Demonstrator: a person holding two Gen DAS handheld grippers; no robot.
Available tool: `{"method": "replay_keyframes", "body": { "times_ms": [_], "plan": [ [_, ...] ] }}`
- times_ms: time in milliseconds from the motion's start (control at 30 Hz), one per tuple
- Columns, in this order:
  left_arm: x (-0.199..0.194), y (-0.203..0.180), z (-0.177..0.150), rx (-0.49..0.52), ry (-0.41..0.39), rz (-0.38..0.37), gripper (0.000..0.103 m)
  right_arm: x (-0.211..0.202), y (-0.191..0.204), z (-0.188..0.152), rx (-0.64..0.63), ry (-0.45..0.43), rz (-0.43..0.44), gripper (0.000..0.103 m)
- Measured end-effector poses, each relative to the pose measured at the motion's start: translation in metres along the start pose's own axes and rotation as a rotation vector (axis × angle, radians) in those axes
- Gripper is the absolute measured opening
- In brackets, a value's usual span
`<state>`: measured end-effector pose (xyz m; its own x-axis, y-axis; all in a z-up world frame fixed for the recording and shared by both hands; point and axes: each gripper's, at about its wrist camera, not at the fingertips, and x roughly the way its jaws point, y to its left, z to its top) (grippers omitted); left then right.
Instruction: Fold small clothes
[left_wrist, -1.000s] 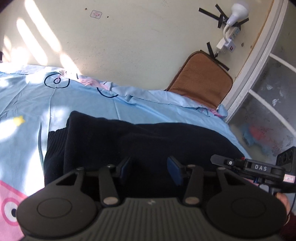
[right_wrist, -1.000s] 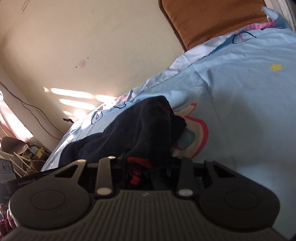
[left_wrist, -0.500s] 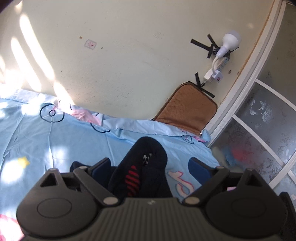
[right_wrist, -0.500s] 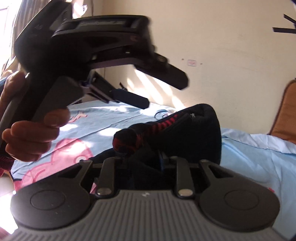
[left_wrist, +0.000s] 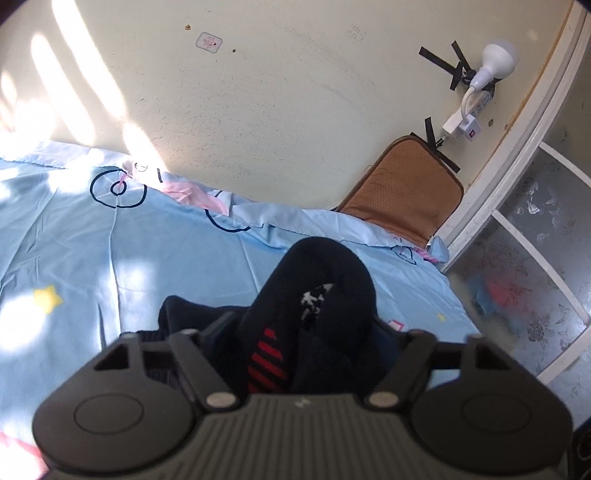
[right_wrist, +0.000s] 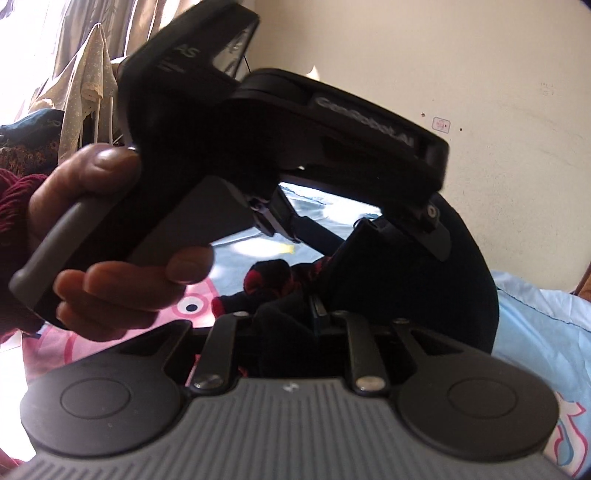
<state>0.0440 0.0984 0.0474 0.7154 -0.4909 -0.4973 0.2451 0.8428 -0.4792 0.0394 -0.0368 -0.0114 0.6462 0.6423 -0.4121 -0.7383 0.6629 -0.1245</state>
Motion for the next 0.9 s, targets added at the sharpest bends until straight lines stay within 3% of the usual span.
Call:
{"method": "replay_keyframes", "body": {
  "times_ms": [33,133,233,300,400,467,533,667,767,900],
  "plan": [
    [0.003,0.0,0.002,-0.017,0.009,-0.008,0.045,-0.003,-0.001,0.0,-0.007,-0.01,-0.012,0.022],
    [-0.011,-0.002,0.006,-0.046,-0.022,-0.029,0.035,-0.018,-0.005,0.006,-0.01,-0.049,-0.023,0.021],
    [-0.044,0.009,0.004,-0.112,-0.097,-0.056,0.035,-0.034,0.0,0.012,-0.032,-0.111,0.024,0.021],
    [-0.057,0.035,-0.006,-0.228,-0.122,-0.077,0.036,-0.035,0.008,0.008,-0.068,-0.123,0.065,0.021],
    [-0.043,0.08,-0.031,-0.417,-0.08,-0.067,0.042,-0.008,0.015,-0.009,-0.085,-0.027,0.1,0.021],
    [-0.035,0.101,-0.043,-0.508,-0.104,-0.127,0.048,0.007,0.011,-0.023,-0.067,-0.01,0.114,0.022],
    [-0.034,0.102,-0.041,-0.509,-0.107,-0.13,0.05,0.001,0.005,-0.021,-0.052,-0.015,0.129,0.025],
    [-0.031,0.089,-0.035,-0.42,-0.118,-0.054,0.062,-0.037,-0.033,-0.01,0.061,-0.095,0.237,0.034],
    [-0.029,0.096,-0.04,-0.452,-0.123,-0.077,0.067,-0.06,-0.075,0.0,0.192,-0.174,0.169,0.037],
    [-0.03,0.098,-0.043,-0.457,-0.131,-0.083,0.069,-0.043,-0.119,0.013,0.362,-0.154,0.065,0.037]
  ]
}}
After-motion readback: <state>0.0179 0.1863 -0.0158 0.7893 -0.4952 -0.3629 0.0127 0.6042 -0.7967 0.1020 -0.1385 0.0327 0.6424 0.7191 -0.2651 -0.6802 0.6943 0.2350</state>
